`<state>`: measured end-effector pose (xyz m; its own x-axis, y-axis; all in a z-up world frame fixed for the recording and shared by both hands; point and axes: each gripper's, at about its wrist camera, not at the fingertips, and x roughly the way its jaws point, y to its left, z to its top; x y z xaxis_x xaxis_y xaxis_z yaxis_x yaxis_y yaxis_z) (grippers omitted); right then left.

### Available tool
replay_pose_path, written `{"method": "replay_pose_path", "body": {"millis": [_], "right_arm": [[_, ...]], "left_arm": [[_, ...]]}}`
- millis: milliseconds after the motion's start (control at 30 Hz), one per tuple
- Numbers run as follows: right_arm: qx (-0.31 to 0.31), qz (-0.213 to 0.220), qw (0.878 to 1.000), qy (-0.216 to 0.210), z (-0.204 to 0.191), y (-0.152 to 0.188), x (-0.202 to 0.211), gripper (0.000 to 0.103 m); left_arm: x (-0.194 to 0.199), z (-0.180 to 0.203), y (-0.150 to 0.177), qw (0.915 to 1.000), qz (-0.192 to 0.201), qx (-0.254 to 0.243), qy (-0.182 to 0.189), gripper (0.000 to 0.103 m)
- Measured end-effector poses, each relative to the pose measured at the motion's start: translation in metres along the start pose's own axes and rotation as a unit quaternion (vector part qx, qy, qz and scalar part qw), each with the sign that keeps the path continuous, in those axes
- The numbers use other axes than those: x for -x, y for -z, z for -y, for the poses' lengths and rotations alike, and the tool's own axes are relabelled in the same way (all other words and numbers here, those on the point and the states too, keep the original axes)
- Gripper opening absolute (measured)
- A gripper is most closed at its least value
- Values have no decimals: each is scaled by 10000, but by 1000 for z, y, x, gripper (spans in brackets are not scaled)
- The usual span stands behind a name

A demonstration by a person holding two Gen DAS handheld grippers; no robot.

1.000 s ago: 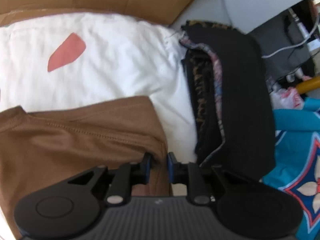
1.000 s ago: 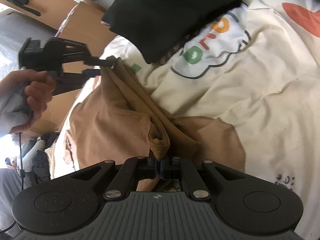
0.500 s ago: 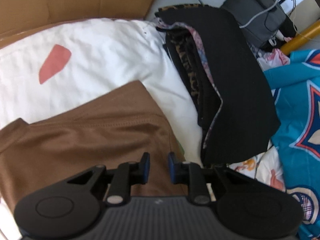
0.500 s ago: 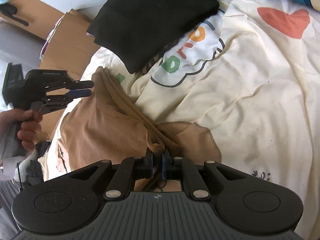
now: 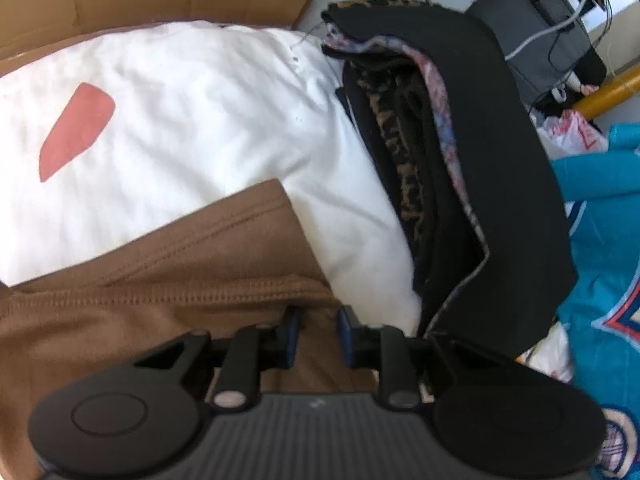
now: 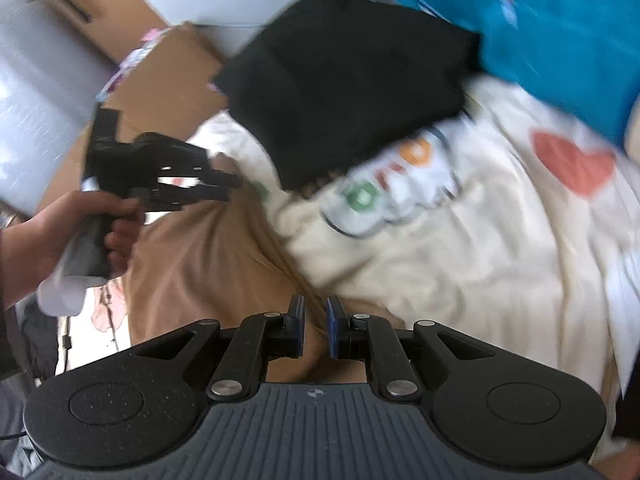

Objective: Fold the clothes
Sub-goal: 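Lower the shirt onto the sheet and open the left then right gripper, then move both open grippers over the folded brown shirt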

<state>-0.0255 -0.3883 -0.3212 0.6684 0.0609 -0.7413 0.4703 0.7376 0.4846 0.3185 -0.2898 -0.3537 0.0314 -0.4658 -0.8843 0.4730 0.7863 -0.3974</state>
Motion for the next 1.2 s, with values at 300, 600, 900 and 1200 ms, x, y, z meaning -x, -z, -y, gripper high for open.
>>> {"method": "replay_pose_path", "body": {"millis": [300,600,900,1200], "right_arm": [[693,-166,9960,-544,-46,-14,-47,11],[1204,-437,9903,-546,-60,-24,-84,11],[830,-840,9924,-343,-29,-42,-109,13],[784,-810,9936,-85,-20,-48,-98,15]], "left_arm": [[81,-40,0,9991,315,-195,-185,35],[113,-116,16,9983,135,17,-561,35],[78,-161,14,9955,107,514,-789,35],[90,-167,6,9936,370,641,-855,45]]}}
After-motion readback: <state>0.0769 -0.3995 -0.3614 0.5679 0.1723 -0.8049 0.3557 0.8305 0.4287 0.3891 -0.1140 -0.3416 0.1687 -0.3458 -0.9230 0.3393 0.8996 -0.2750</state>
